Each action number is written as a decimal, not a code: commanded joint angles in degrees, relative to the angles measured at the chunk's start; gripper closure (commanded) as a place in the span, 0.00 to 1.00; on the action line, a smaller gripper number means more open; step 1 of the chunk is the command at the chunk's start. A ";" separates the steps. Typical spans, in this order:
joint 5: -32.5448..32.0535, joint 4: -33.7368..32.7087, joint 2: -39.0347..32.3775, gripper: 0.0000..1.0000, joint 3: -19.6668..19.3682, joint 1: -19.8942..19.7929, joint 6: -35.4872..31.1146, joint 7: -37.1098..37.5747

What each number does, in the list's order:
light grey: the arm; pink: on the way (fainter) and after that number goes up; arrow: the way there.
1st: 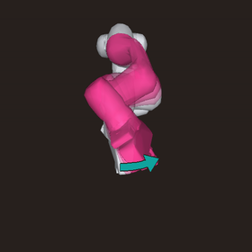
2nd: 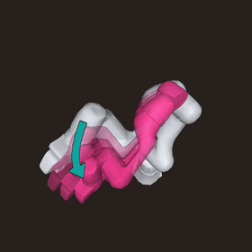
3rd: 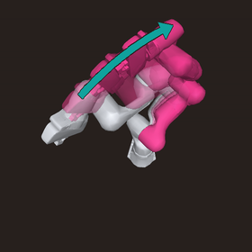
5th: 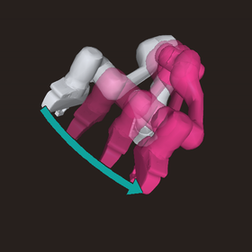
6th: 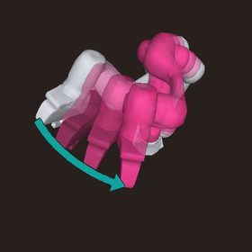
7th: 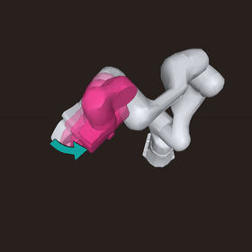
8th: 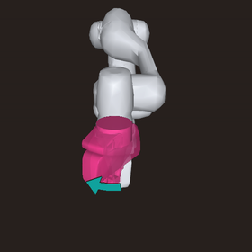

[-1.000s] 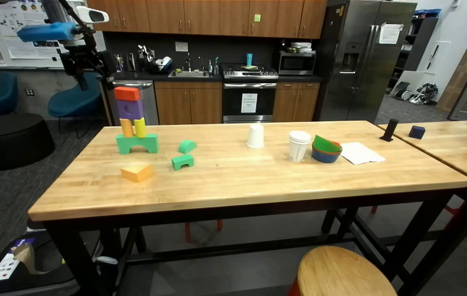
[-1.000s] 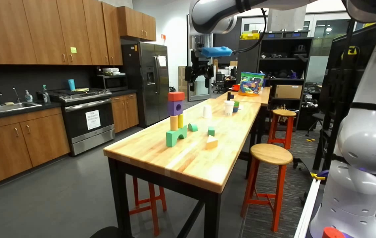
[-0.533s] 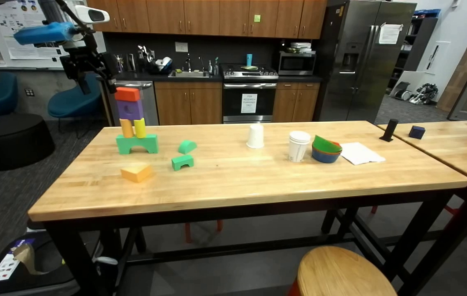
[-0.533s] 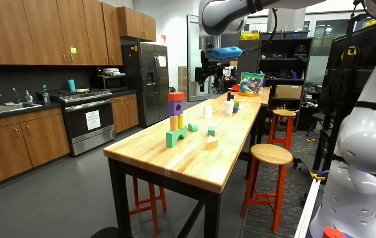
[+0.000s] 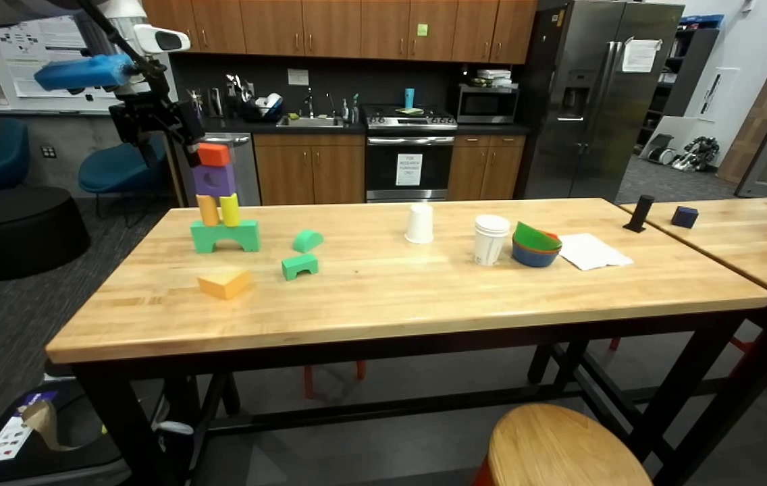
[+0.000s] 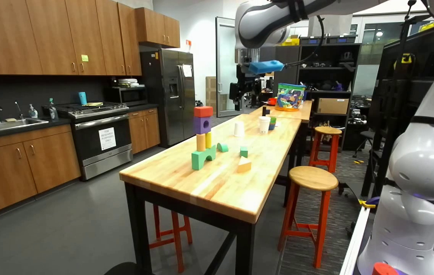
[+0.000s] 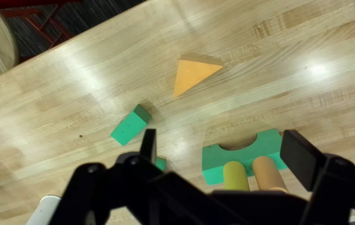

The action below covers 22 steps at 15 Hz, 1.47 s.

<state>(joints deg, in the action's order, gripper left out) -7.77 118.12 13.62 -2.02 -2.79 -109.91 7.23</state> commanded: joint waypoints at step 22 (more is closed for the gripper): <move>0.51 5.62 -0.10 0.00 0.19 0.30 1.50 -4.96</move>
<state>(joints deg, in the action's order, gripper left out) -7.36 122.58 11.69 -1.65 -2.60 -108.76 4.49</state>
